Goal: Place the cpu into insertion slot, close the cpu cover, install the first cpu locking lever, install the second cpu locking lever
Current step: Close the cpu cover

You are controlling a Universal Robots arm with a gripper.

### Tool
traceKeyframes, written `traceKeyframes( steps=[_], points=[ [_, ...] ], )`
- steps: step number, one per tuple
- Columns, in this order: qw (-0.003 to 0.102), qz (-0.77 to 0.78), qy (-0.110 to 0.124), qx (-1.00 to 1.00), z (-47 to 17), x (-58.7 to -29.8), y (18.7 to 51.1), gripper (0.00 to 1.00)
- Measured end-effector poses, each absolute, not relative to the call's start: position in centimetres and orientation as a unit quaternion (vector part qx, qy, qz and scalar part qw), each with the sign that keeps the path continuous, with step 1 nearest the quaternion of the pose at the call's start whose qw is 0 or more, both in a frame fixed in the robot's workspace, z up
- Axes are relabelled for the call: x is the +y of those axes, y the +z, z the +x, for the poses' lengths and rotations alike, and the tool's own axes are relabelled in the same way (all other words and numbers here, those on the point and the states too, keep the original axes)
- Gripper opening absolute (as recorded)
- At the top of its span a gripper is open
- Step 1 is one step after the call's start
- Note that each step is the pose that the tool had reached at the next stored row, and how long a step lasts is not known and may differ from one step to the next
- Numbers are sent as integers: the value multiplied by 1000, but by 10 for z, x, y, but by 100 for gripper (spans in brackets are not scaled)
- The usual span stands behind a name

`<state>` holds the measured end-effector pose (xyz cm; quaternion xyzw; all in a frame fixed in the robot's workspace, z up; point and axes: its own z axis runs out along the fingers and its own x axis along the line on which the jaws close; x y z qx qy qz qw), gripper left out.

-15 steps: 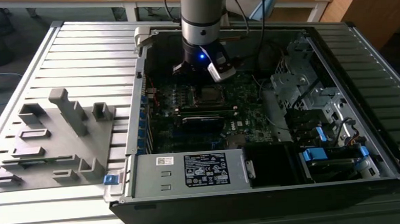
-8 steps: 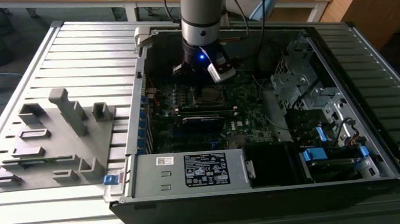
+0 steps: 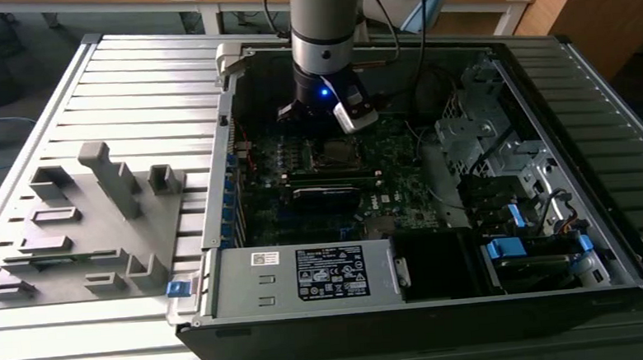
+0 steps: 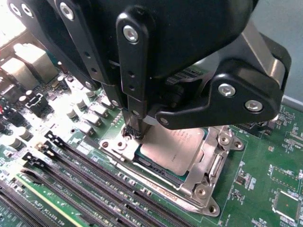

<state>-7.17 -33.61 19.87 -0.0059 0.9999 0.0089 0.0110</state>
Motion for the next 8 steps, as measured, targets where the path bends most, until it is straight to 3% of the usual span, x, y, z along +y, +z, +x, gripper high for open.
traceKeyframes(
  steps=[8],
  points=[
    [12,-6,10,1000,-72,-336,200,11]
  ],
)
